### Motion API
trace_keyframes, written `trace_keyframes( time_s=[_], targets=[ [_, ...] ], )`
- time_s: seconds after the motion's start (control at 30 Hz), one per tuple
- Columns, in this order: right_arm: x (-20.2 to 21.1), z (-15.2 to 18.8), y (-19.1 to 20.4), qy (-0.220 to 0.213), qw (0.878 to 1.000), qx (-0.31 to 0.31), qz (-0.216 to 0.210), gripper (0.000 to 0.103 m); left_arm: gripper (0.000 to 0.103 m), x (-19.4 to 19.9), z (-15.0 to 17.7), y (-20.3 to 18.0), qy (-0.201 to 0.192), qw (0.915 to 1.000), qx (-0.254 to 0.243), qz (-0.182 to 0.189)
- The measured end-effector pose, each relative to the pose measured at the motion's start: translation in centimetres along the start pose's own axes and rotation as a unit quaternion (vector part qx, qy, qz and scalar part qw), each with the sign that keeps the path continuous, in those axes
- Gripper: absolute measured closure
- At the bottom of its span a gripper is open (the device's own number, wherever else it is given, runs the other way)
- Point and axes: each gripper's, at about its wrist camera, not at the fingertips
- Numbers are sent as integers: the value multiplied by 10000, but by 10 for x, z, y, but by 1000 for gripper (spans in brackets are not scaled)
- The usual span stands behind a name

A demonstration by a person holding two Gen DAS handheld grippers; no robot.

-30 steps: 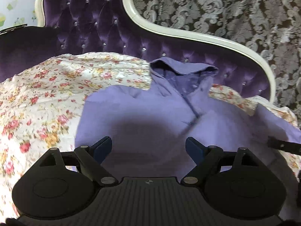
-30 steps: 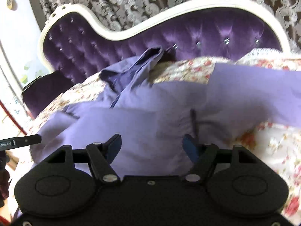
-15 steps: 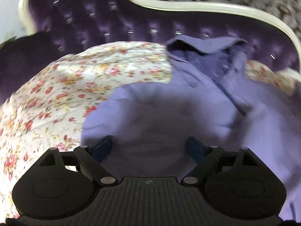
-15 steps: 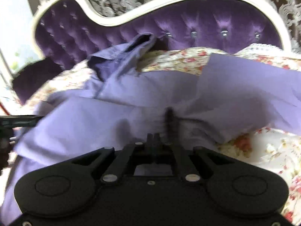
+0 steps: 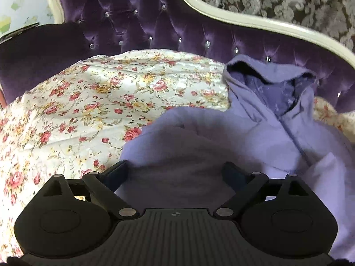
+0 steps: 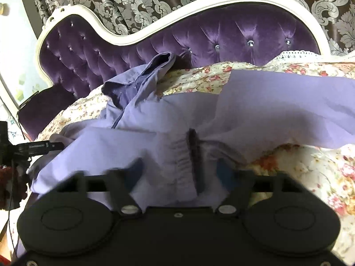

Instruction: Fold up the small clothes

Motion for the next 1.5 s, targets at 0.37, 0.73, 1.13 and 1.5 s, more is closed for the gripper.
trace_keyframes(
  time_s=[0.37,0.73,1.13,1.5],
  targets=[
    [-9,8,20,-56,9995,316,-80,74,10,27,-2,-9,-182,9990,163,375],
    [8,23,-11,480,9986,88,186,68,9,8,12,-27,84,9995,-297,45],
    [73,8,-117,-410,9798,-1906,445,25,6,60,-9,-45,-279,9974,341,567],
    [114,1,-235,-1270,9361,-2664,1912,23,6,67,24,-116,-76,9923,-80,1234]
  ],
)
Point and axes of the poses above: each gripper's, at about its wrist camera, not at the fingertips, and x roughly against the way its jaws point, y to its left, z to its underside, and after that the axes turned 11 degrees about -y, right-handed
